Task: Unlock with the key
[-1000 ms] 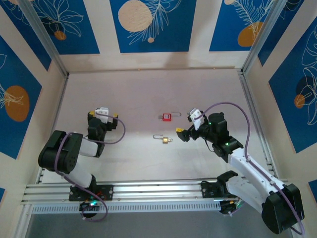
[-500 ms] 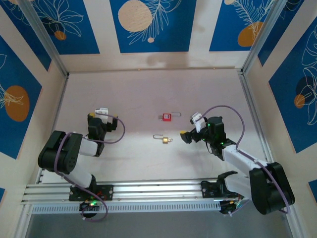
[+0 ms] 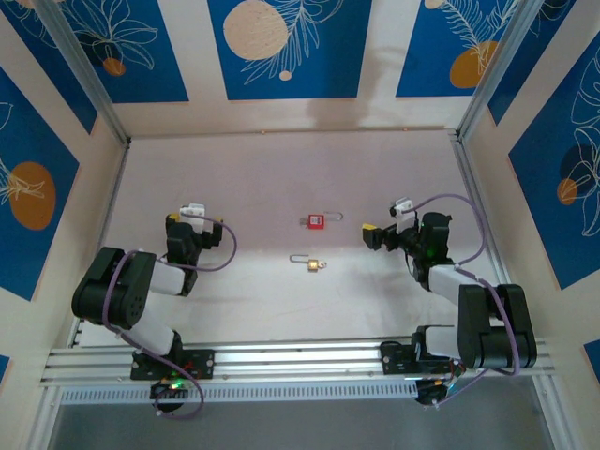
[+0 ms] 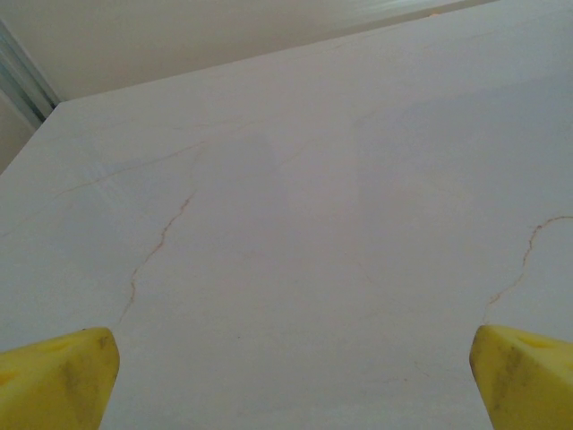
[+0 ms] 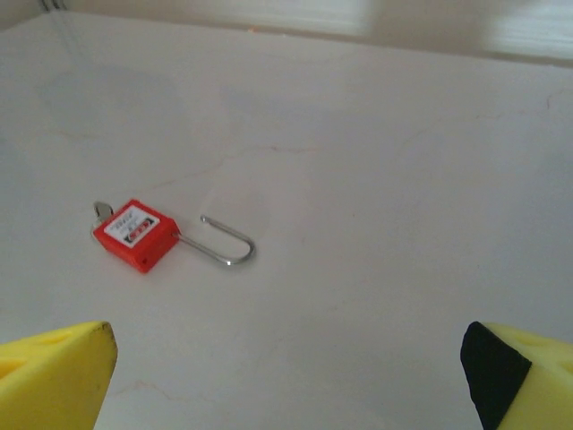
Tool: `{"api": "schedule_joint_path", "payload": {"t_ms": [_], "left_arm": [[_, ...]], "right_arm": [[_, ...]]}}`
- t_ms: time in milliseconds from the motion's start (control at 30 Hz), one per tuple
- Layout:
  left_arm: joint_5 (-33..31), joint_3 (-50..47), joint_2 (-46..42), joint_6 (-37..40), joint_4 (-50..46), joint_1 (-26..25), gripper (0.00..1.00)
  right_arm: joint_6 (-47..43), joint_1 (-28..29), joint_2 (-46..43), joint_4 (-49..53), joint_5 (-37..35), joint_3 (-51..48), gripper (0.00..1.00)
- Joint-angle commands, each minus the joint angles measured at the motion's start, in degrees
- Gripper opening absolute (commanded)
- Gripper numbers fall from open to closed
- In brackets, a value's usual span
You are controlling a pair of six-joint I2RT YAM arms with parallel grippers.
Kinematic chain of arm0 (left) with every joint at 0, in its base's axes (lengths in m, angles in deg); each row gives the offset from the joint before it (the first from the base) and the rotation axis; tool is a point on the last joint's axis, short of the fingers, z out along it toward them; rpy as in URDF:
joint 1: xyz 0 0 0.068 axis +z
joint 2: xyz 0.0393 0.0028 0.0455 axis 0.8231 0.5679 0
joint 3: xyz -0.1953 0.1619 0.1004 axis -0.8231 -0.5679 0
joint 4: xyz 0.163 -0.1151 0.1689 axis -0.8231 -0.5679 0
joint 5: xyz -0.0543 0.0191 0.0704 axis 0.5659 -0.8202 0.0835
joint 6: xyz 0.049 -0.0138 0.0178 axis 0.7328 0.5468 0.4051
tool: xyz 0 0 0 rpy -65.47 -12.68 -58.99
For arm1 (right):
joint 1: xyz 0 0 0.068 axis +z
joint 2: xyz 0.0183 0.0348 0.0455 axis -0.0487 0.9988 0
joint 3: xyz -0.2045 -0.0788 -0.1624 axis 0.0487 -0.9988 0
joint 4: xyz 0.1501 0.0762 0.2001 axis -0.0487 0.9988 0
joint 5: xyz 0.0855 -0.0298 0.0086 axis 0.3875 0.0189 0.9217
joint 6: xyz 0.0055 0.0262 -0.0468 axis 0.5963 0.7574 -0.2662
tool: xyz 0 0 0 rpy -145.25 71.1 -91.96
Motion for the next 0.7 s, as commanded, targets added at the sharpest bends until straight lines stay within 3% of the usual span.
{"api": "schedule_joint_path", "payload": {"t_ms": [0, 133, 533, 667], "left_arm": [[-0.34, 1.1, -0.83, -1.19, 0.17, 0.75, 1.0], [-0.34, 1.12, -0.88, -1.21, 0.11, 0.68, 1.0], [-0.36, 1.03, -0.82, -1.17, 0.34, 0.75, 1.0], [-0.34, 1.03, -0.78, -1.17, 0.34, 0.67, 1.0]], "right_arm": [[2.74, -0.46, 0.82, -5.17, 1.23, -0.41, 0.99], [4.34, -0.5, 8.39, -12.63, 1.56, 0.3, 0.99], [5.14, -1.41, 9.52, -7.43, 2.13, 3.66, 0.99], [7.21, -1.73, 11.16, -7.22, -2.23, 4.69, 0.99]]}}
